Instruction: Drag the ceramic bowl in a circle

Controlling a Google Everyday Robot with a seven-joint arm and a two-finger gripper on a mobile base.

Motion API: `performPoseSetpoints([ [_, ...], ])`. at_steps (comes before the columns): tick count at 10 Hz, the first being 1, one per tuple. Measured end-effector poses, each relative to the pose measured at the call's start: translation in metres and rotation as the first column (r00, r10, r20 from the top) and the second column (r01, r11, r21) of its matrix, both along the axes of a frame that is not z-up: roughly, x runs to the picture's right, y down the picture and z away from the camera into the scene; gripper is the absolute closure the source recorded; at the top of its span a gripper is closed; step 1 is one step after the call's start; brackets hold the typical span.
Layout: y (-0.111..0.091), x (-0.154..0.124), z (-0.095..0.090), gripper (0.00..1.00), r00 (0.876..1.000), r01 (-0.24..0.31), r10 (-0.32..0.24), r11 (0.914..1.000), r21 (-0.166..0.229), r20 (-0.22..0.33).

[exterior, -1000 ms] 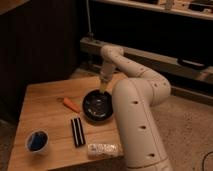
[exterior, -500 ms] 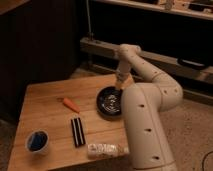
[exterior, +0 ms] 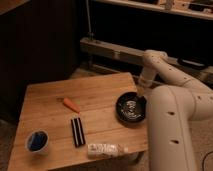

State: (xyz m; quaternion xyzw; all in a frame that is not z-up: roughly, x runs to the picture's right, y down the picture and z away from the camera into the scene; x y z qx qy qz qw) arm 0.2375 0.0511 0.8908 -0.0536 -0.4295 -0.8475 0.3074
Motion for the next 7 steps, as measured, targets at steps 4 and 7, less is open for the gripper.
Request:
performPoseSetpoints([
  [4,0.036,-0.022,-0.028,1.00,0.993,0.062,-0.058,0.9974,-0.036,0.103],
  [7,0.046,-0.081,-0.034,1.00,0.979,0.099,-0.088,0.9935,-0.055,0.185],
])
